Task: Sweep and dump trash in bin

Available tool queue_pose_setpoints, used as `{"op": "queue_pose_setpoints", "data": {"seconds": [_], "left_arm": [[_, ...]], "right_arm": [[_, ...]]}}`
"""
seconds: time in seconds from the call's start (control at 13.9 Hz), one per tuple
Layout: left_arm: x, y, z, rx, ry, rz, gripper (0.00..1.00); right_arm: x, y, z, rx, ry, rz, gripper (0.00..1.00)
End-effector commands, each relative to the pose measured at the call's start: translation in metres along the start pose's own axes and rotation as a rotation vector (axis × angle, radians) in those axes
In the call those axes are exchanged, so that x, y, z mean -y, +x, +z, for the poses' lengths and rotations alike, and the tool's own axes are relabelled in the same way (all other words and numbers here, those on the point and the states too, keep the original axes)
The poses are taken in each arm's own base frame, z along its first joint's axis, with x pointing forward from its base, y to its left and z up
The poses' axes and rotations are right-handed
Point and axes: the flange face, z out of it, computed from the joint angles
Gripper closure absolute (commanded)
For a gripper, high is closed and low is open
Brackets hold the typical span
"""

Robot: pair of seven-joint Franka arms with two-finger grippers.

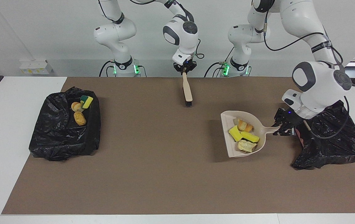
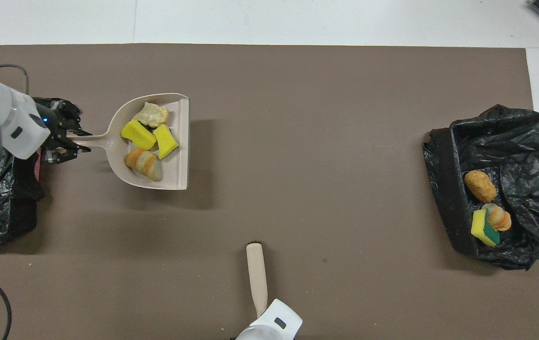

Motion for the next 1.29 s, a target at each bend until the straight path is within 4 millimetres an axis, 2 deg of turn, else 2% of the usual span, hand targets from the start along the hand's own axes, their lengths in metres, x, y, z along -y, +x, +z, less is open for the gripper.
{"op": "queue_pose_setpoints", "data": {"seconds": [0.0, 0.14, 0.22, 0.29, 0.36, 0.5, 0.57, 0.72, 0.79, 0.86, 0.93, 1.08, 1.22], "left_arm": [[-0.004, -0.053, -0.032, -0.016, -0.015, 0.003, 1.0], [-0.016, -0.1, -0.064, -0.006, -0.017, -0.022, 1.0], [-0.027, -0.127, -0.074, 0.007, -0.028, -0.043, 1.0], [-0.036, -0.151, -0.08, 0.012, -0.034, -0.061, 1.0], [-0.046, -0.178, -0.09, 0.022, -0.022, -0.076, 1.0], [-0.065, -0.222, -0.105, 0.059, -0.011, -0.108, 1.0], [-0.073, -0.241, -0.113, 0.078, 0.0, -0.126, 1.0], [-0.086, -0.271, -0.13, 0.13, 0.025, -0.162, 1.0], [-0.089, -0.281, -0.139, 0.17, 0.041, -0.168, 1.0], [-0.09, -0.285, -0.144, 0.204, 0.05, -0.167, 1.0], [-0.09, -0.288, -0.148, 0.248, 0.055, -0.164, 1.0], [-0.084, -0.284, -0.158, 0.376, 0.05, -0.125, 1.0], [-0.075, -0.272, -0.169, 0.505, 0.051, -0.088, 1.0]], "right_arm": [[-0.005, 0.001, -0.004, -0.005, 0.042, 0.045, 1.0], [-0.004, 0.002, -0.003, -0.004, 0.048, 0.072, 0.98], [-0.004, 0.002, -0.003, -0.003, 0.049, 0.079, 0.63], [-0.004, 0.003, -0.003, -0.002, 0.05, 0.083, 0.61], [-0.004, 0.007, -0.004, -0.001, 0.055, 0.089, 0.46], [-0.008, 0.018, -0.01, -0.001, 0.069, 0.111, 0.3], [-0.014, 0.031, -0.018, -0.008, 0.083, 0.14, 0.22], [-0.042, 0.069, -0.037, -0.019, 0.112, 0.213, 0.07], [-0.055, 0.088, -0.044, -0.041, 0.129, 0.247, 0.0], [-0.065, 0.107, -0.052, -0.051, 0.145, 0.276, 0.0], [-0.081, 0.131, -0.068, -0.085, 0.154, 0.298, 0.0], [-0.111, 0.169, -0.097, -0.151, 0.143, 0.285, 0.0], [-0.137, 0.195, -0.138, -0.22, 0.161, 0.312, 0.0]]}}
